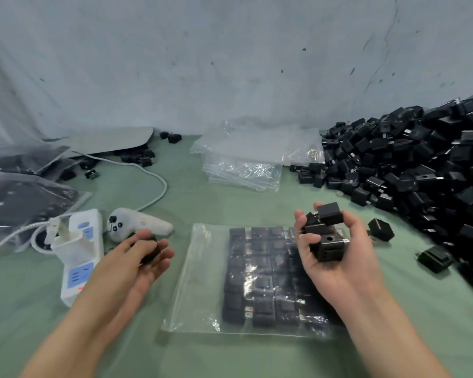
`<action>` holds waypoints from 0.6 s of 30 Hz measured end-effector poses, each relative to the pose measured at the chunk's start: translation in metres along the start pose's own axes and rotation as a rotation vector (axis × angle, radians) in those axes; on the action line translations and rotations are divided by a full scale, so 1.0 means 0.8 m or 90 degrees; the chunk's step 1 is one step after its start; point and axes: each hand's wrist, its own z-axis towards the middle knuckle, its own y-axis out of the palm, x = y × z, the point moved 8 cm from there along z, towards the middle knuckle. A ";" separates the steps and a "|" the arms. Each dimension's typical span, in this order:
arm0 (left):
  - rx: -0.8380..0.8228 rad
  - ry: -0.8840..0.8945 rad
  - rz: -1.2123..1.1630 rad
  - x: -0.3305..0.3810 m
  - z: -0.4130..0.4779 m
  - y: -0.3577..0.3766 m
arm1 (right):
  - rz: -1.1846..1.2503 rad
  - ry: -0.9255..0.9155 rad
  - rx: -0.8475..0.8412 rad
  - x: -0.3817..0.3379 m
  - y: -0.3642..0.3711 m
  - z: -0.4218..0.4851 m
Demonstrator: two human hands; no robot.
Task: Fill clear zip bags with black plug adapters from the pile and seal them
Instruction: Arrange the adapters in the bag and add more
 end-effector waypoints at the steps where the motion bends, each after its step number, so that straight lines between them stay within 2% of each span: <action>1: 0.005 0.009 0.050 0.001 0.002 0.000 | -0.011 0.000 -0.007 0.001 -0.001 0.000; 5: 0.011 0.053 0.322 -0.002 0.006 -0.004 | -0.055 -0.004 -0.012 0.002 -0.009 -0.001; 10: -0.088 0.160 0.600 0.010 -0.003 0.011 | -0.087 -0.011 -0.014 0.003 -0.012 0.000; 13: -0.138 0.171 0.624 0.004 -0.006 0.020 | -0.095 -0.007 -0.021 0.007 -0.010 0.003; 18: -0.218 0.156 0.567 -0.009 -0.014 0.023 | -0.096 -0.009 -0.023 0.015 -0.009 0.010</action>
